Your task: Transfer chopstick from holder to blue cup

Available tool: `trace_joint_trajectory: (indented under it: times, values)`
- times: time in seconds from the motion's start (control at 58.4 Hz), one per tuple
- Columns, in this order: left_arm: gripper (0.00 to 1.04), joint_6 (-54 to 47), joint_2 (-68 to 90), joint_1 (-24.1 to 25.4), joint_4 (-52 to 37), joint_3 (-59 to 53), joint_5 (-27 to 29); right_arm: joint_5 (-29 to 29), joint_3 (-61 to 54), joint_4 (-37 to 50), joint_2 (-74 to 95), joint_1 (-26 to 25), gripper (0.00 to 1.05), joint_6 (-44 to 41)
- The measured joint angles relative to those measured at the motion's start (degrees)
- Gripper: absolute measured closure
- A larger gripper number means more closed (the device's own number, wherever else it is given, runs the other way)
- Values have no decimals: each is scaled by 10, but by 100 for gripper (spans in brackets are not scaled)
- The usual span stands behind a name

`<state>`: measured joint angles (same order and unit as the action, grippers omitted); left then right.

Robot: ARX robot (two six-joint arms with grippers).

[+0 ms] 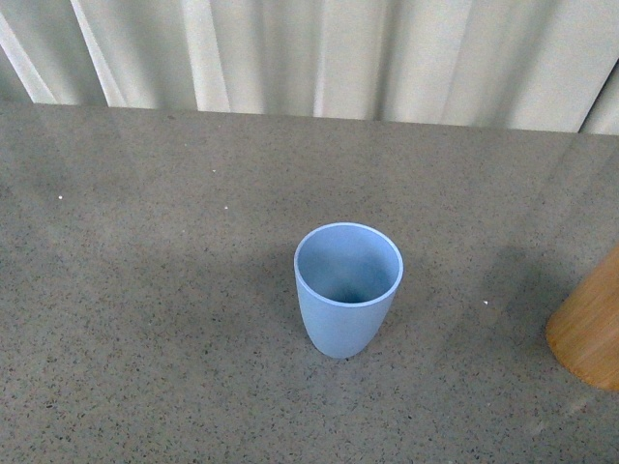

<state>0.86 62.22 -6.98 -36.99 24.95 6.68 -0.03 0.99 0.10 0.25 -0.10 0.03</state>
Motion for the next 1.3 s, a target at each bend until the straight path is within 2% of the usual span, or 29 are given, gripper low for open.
trace_joint_trajectory:
  times: [0.154, 0.291, 0.325, 0.428, 0.924, 0.993, 1.301]
  values:
    - [80, -4, -55, 18, -18, -76, -17, 0, 0, 0, 0, 0, 10, 0]
    - [102, -3, -95, 34, -19, -117, -39, 0, 0, 0, 0, 0, 10, 0]
    - [101, -6, -111, 53, -19, -130, -60, 0, 0, 0, 0, 0, 10, 0]
    - [101, -6, -141, 69, -12, -153, -63, 0, 0, 0, 0, 0, 10, 0]
    - [101, -6, -313, 69, 89, -224, -67, 0, 0, 0, 0, 0, 10, 0]
    - [101, -5, -322, 69, 76, -239, -66, 0, 0, 0, 0, 0, 10, 0]
    - [101, -6, -404, 69, 150, -239, -67, 0, 0, 0, 0, 0, 10, 0]
